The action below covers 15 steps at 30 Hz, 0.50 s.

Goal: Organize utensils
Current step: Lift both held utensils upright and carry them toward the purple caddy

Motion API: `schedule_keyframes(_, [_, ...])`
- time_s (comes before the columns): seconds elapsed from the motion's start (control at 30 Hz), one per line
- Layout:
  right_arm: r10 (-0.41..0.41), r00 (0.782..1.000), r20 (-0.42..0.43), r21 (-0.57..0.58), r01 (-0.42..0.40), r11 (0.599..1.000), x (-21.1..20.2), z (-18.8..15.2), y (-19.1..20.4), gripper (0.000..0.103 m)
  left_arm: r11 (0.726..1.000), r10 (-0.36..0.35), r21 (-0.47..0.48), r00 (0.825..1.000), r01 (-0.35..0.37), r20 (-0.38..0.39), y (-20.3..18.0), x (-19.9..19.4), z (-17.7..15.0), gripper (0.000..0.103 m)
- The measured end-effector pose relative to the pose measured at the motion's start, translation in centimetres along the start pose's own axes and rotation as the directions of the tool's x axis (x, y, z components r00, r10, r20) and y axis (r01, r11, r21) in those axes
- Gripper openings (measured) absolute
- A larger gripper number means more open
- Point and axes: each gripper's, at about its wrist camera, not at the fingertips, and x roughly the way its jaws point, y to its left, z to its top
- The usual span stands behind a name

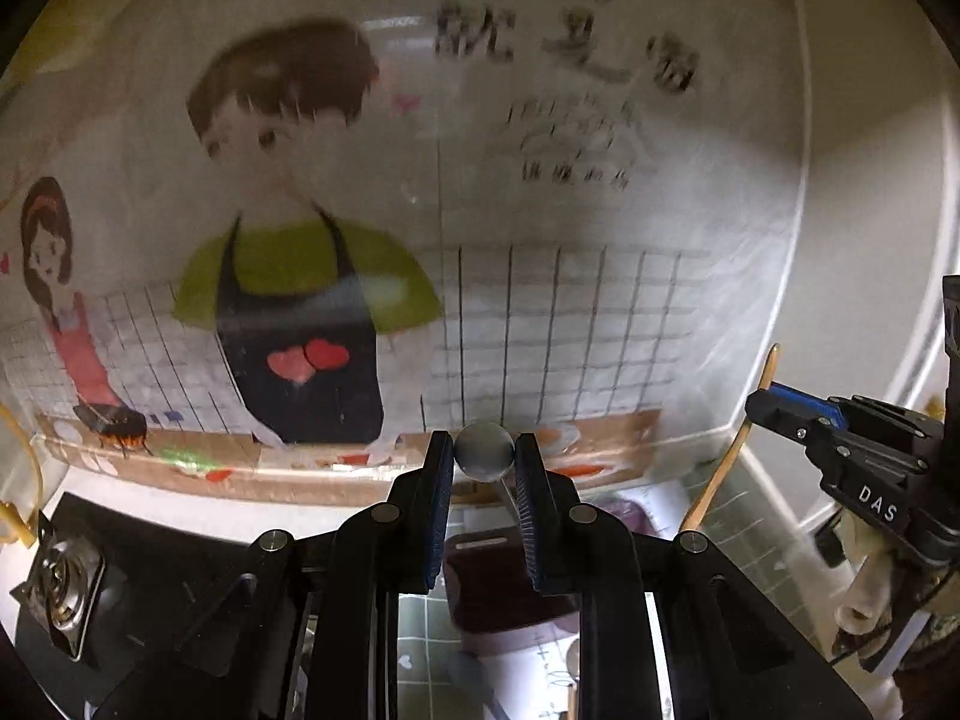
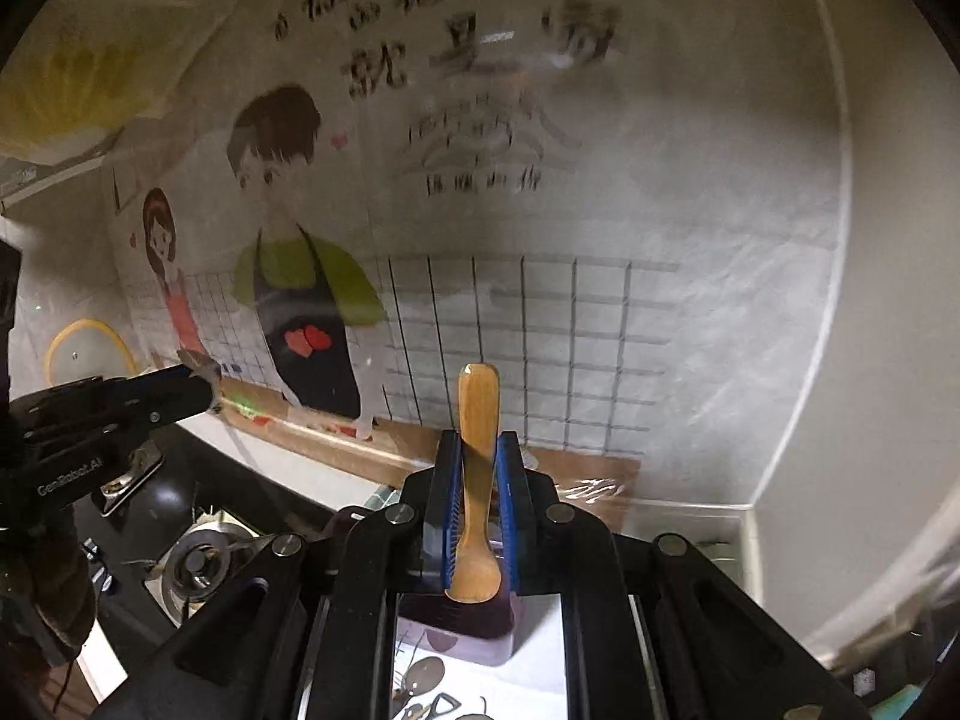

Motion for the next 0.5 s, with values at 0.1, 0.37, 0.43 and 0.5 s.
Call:
schedule_keyframes(0.1, [0.032,0.999,-0.042,0.006,-0.032,0.999,3.2,-1.1,-0.4,0.011,1.000,-0.005,-0.016,0.998,0.004,-0.059,0.2,2.9,-1.5,0.021])
schedule_keyframes(0.37, [0.121,0.969,-0.216,0.007,-0.122,0.993,11.5,-6.4,-0.5,0.011,0.997,-0.058,-0.065,0.984,0.047,-0.171,0.2,8.3,-4.9,0.018])
schedule_keyframes(0.43, [0.119,0.963,-0.241,-0.007,-0.124,0.992,12.4,-7.4,-0.3,0.011,0.993,-0.092,-0.090,0.979,0.076,-0.182,0.4,9.3,-5.5,0.018])
schedule_keyframes(0.5, [0.125,0.952,-0.280,-0.002,-0.131,0.991,13.3,-8.0,-0.5,0.012,0.982,-0.158,-0.135,0.967,0.133,-0.201,0.9,10.5,-6.0,0.020])
